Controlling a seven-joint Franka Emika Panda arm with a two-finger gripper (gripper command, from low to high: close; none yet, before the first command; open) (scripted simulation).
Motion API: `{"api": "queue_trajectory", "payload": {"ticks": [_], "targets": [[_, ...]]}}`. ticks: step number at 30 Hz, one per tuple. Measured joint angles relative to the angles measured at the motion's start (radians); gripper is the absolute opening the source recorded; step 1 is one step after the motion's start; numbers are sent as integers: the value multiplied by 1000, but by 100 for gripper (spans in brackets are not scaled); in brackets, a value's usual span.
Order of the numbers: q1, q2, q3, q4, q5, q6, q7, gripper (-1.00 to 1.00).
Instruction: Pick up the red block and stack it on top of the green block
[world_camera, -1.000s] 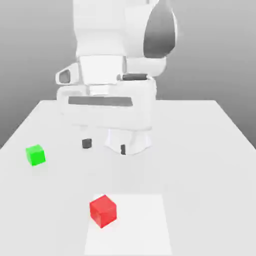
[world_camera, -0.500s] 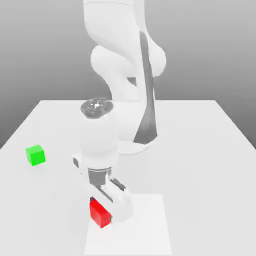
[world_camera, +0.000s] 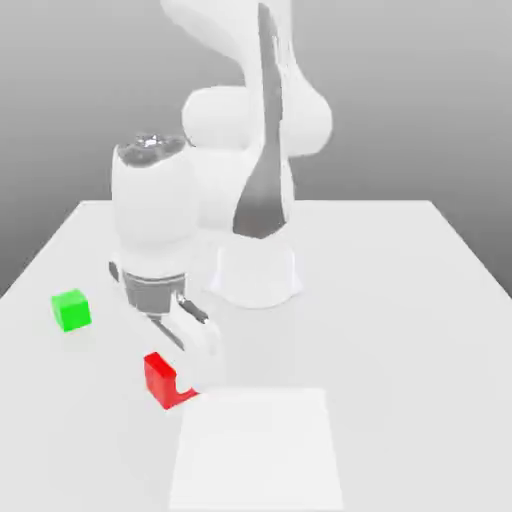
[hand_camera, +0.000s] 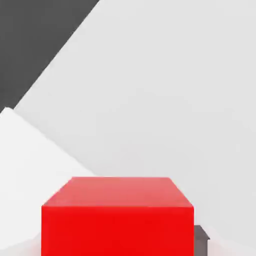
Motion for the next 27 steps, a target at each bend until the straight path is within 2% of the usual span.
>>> {"api": "queue_trajectory", "payload": {"ticks": [14,19,27], "targets": [[-397,-193,-418,-105,-196,-79,-649,-100],[-395,-160,-463,-111,-165,-36,-719,-100],[-340,-69,-493,-110,-55,50,-794,-100]]}}
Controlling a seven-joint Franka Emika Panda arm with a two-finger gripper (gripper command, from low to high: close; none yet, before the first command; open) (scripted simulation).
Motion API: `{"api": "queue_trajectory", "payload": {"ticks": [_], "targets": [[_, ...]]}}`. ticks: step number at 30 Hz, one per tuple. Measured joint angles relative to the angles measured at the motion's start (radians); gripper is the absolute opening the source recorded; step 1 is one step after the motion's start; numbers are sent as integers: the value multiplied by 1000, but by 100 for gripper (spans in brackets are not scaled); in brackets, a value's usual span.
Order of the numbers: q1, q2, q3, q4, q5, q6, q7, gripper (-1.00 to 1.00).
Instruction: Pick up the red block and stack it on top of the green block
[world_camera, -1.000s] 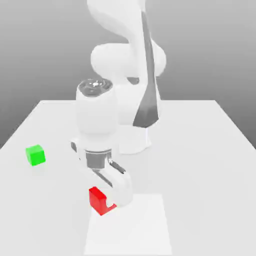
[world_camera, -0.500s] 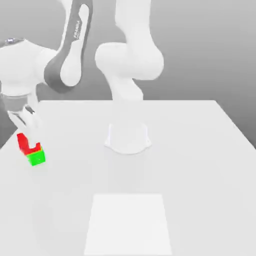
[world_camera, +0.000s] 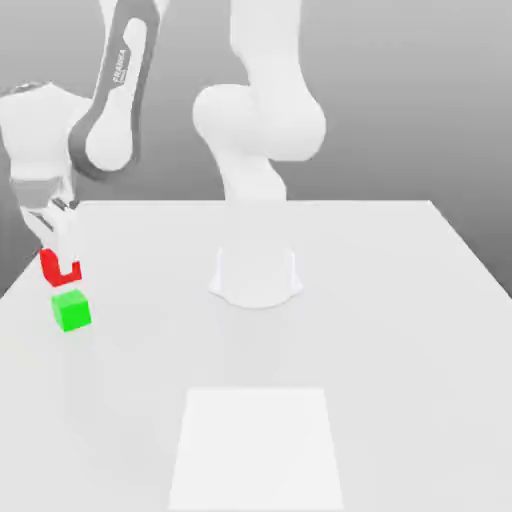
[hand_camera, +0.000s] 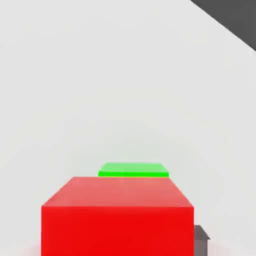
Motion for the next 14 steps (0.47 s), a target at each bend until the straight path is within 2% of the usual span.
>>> {"api": "queue_trajectory", "payload": {"ticks": [8,13,14], "targets": [[48,100,-2,2,160,80,-112,-100],[41,163,35,5,276,125,-196,-100],[35,174,44,5,295,133,-210,100]]}}
